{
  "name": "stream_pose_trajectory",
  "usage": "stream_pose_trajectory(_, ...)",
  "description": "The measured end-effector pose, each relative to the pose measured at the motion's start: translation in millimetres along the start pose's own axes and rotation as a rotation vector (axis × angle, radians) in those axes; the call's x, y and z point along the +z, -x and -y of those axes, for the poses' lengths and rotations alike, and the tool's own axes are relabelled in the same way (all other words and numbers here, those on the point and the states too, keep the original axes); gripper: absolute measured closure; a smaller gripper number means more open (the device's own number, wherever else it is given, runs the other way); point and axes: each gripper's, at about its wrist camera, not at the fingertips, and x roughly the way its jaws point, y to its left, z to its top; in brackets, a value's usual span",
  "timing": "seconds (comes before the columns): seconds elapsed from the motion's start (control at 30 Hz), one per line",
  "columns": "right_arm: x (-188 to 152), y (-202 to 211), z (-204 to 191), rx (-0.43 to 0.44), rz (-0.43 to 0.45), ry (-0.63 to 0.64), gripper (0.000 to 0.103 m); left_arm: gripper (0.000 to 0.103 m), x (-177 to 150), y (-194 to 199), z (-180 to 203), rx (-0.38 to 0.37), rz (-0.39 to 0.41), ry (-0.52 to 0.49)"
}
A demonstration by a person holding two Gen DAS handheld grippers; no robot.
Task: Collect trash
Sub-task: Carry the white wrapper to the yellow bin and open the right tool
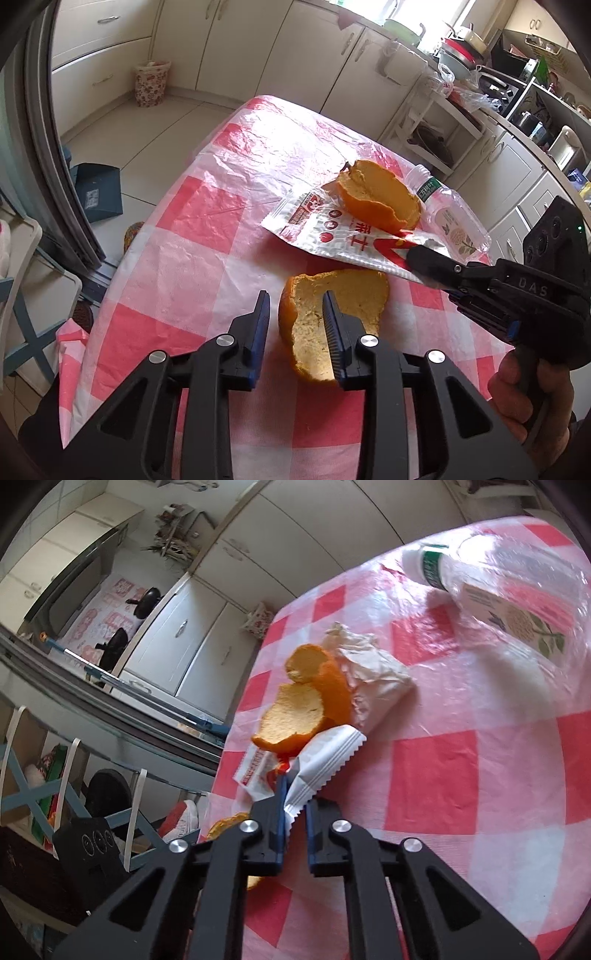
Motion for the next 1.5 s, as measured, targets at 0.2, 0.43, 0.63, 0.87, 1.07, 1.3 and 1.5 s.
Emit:
stream_pose_trajectory(0.2,-2.3,34.1,-10.3,0.021,0.049,0.083,0.098,0.094,-2.5,1.0,6.9,-0.017,-0.004,-0.023)
stream_pose_trajectory(0.43,-21.6,107.0,-12.2,-0.045,0.135,0.198,0.098,0.095,-12.8,12.5,15.2,-0.038,-0.001,-0.025)
stream_pose_trajectory(0.63,-32.4,147.5,19.1,-0.164,0.195,0.175,0.098,0.095,-22.0,31.6,33.2,-0.061,0.024,-0.044)
stream_pose_trajectory(0.87,-42.8,188.8,46.5,-0.249,0.272,0.116,0.098,0.095,-33.9,48.7,79.0,-0.101,0.040,-0.116)
stream_pose_trajectory(1.07,-53.3,234.0,75.6,-0.314,0.351,0.036,0.098,0.095,-45.9,54.5,124.9,-0.152,0.031,-0.195)
stream_pose_trajectory(1.3,-55.8,271.8,104.2,-0.446,0.380,-0.024,0.098,0.095,-61.3,53.4,180.6,-0.206,0.010,-0.283)
stream_pose_trajectory(1.5,-46.8,282.6,131.0,-0.617,0.309,-0.029,0.098,0.095,-72.1,54.5,220.1,-0.236,0.008,-0.343)
